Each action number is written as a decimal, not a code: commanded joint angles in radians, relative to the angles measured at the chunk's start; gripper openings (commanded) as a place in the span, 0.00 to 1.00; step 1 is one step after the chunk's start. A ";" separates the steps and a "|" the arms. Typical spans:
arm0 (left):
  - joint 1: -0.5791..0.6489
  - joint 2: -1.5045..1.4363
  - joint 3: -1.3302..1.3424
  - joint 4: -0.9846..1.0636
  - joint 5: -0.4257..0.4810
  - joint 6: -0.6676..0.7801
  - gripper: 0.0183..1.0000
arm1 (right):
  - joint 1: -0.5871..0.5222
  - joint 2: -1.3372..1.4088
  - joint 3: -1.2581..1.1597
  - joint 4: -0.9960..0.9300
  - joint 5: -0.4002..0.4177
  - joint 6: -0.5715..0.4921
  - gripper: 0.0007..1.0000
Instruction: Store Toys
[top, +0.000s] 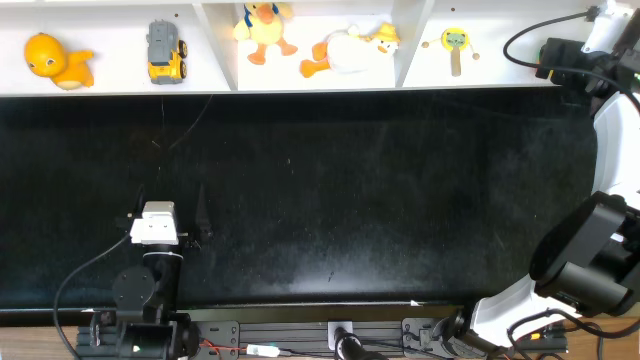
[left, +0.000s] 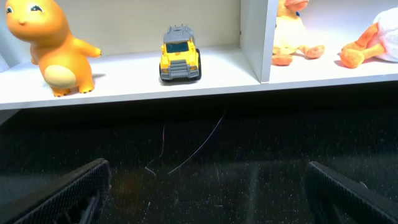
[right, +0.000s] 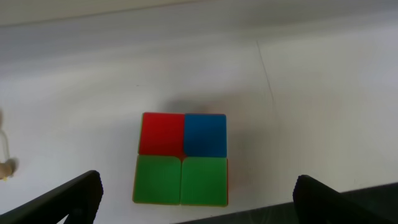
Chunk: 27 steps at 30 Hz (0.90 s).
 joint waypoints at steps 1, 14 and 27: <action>-0.010 -0.012 -0.001 -0.002 -0.009 0.019 1.00 | 0.003 -0.022 0.026 -0.032 0.074 0.021 1.00; -0.010 -0.012 -0.001 -0.002 -0.008 0.019 1.00 | 0.018 -0.585 -0.673 0.086 0.240 -0.006 1.00; -0.010 -0.012 -0.001 -0.001 -0.009 0.019 1.00 | 0.319 -1.147 -1.328 0.733 0.222 0.266 0.99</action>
